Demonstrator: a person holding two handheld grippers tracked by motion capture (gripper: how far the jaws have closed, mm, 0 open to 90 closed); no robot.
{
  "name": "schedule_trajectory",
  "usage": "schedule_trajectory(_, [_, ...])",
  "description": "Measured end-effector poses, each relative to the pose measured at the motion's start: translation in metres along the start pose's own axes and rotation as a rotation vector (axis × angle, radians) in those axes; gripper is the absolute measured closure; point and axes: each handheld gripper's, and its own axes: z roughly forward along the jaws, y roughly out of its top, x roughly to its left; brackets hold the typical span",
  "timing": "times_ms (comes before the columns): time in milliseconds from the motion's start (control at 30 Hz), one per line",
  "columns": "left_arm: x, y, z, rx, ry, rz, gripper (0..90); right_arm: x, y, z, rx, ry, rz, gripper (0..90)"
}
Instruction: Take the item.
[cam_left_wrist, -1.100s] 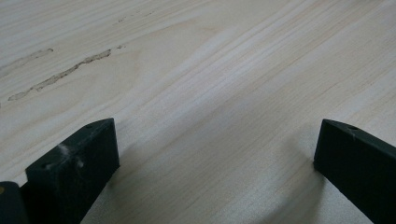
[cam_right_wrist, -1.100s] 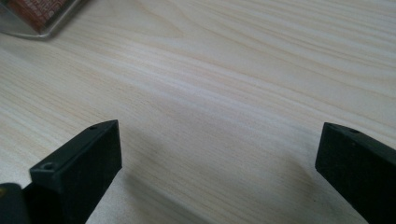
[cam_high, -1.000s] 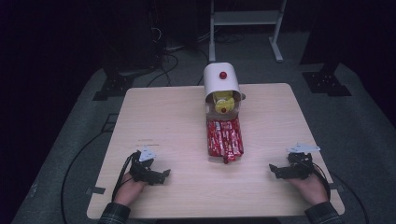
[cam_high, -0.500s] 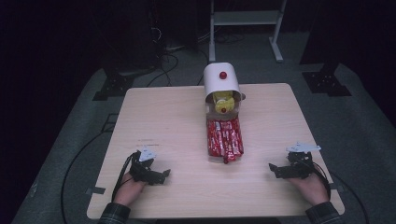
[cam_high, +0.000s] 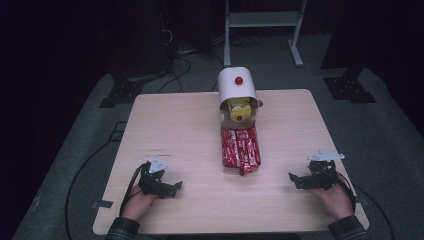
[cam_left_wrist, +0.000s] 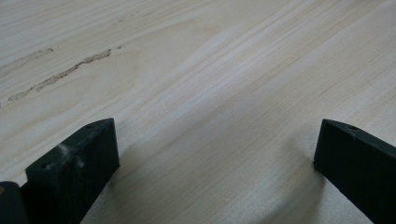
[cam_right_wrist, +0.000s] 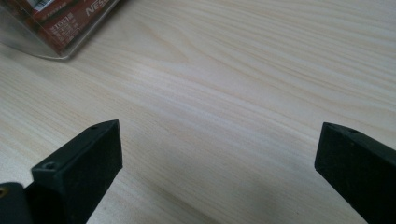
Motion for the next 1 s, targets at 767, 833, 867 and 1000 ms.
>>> schedule_trajectory(767, [0.000,0.000,0.000,-0.003,0.000,-0.004,0.0,0.002,0.013,-0.002,-0.005,0.032,-0.006,0.1])
schedule_trajectory(833, [0.000,0.000,0.000,-0.003,0.000,-0.004,0.0,0.002,0.014,-0.002,-0.005,0.030,-0.005,0.1])
schedule_trajectory(867, [0.000,0.000,0.000,-0.003,0.000,-0.004,0.0,0.001,0.014,-0.002,-0.003,0.031,-0.006,0.1])
schedule_trajectory(1000, [0.000,0.000,0.000,-0.003,0.000,-0.004,0.0,0.002,0.017,-0.004,-0.003,0.037,-0.005,0.1])
